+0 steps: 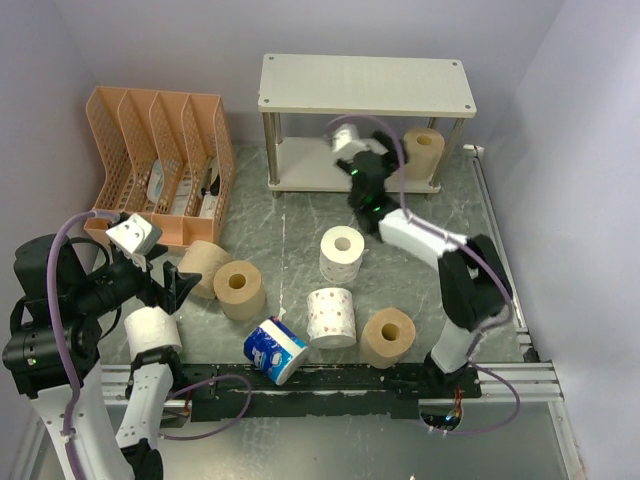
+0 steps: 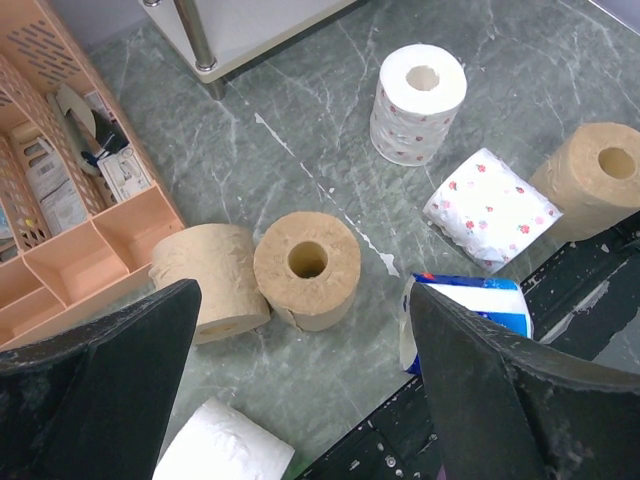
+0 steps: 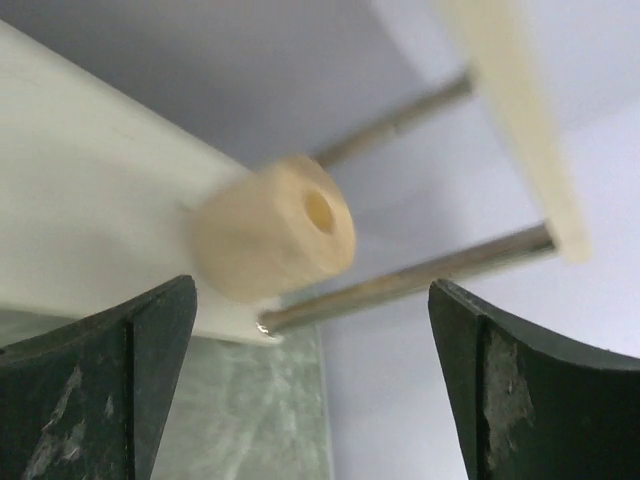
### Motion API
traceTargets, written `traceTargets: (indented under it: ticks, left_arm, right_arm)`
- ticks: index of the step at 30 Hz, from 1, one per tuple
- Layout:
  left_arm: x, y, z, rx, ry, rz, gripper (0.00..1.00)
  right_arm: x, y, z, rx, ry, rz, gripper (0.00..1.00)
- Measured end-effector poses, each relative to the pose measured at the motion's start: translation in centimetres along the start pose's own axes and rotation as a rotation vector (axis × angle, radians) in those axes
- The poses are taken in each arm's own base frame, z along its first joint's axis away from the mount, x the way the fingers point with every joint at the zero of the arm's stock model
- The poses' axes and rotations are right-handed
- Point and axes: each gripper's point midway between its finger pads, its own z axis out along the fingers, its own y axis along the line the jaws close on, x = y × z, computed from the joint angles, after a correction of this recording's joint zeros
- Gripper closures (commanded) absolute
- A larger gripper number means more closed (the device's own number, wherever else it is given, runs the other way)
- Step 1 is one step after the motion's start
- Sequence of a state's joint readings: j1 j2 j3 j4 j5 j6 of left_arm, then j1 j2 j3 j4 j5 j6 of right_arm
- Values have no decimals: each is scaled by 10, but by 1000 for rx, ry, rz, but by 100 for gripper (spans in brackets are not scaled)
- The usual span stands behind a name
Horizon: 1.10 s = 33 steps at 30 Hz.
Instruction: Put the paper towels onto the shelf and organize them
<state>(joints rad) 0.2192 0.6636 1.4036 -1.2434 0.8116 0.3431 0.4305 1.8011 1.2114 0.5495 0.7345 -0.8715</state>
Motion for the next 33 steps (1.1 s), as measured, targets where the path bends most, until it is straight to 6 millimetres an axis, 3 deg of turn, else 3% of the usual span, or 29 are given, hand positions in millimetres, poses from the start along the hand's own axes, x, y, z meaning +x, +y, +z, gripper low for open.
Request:
traceTargets:
  ticks: [4,6,15,19,22,27,31,33]
  left_arm:
    - [1,-1,-2,-12,-9,7,1]
    - [0,-3,-4,-15,-16,14,2]
    - [0,-3,-3,-13,-15,13,2]
    - [0,-1,-3,-17,-13,11,2]
    - [0,0,-4,-28,-14,11,4]
    - [0,2,-5,-48,-14,10,5]
    - [1,4,-5,-57,-11,7,5]
    - [1,4,-5,-60,-10,6,5]
  right_arm:
    - [-101,31,-127,-196,-197,114,0]
    - [-122,43,-179,-358,-260,194,0]
    - [-69,57,-276,-903,-140,272,0]
    - [-50,54,-297,-967,-100,240,0]
    - [-38,63,-305,-1012,-38,237,0]
    - [-30,100,-317,-1063,79,139,0]
    - [-7,132,-329,-1006,127,-53,6]
    - [3,139,-326,-950,152,-119,9]
